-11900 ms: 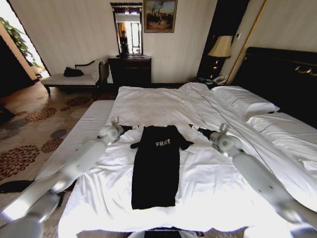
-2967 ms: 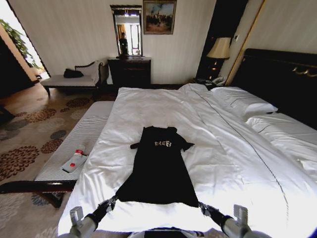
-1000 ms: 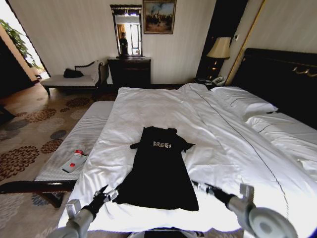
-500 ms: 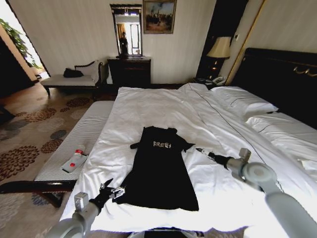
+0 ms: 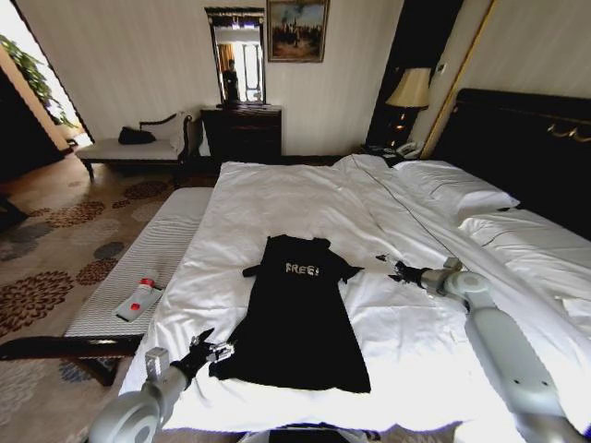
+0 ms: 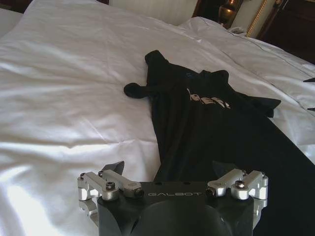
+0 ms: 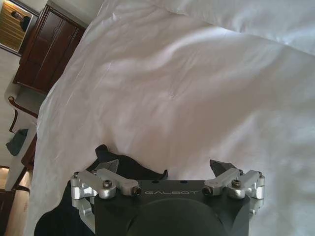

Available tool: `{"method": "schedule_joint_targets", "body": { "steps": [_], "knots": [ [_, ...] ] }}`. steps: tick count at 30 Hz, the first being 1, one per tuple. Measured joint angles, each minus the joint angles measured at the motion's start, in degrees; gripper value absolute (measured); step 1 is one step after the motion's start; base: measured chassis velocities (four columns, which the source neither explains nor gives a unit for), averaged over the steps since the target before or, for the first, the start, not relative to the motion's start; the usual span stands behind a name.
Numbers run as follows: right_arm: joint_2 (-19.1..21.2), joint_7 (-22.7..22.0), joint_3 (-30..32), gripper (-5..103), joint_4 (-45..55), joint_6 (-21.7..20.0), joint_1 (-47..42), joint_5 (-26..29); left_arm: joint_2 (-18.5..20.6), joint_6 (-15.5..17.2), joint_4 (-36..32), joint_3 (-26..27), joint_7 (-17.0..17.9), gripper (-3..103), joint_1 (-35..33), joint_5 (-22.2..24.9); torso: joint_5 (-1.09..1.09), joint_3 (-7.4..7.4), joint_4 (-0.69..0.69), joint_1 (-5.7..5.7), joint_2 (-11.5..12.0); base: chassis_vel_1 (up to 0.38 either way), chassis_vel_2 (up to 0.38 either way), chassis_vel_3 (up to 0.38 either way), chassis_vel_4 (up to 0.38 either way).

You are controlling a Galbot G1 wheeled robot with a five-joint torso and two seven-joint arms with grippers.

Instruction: Fold the clothes on the bed.

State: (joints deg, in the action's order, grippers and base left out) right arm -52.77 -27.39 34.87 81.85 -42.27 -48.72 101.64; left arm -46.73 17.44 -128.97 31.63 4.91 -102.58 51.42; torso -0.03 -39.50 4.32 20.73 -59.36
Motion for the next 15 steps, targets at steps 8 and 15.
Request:
{"method": "schedule_joint_targets", "body": {
  "steps": [8,15],
  "knots": [
    [-2.5,2.9,-4.3,100,-2.6,0.0,3.3,-4.2,0.7,0.0,0.6,0.1,0.4,100,1.6,1.0,0.0,0.0,0.01,0.0,0.0,0.0,0.0,0.0,0.0],
    [-5.1,4.2,-8.8,100,-7.7,0.0,8.9,-8.4,-0.2,0.0,0.5,0.7,0.4,100,0.7,1.0,-0.01,0.0,-0.02,0.0,0.0,0.0,0.0,0.0,0.0]
  ]
}}
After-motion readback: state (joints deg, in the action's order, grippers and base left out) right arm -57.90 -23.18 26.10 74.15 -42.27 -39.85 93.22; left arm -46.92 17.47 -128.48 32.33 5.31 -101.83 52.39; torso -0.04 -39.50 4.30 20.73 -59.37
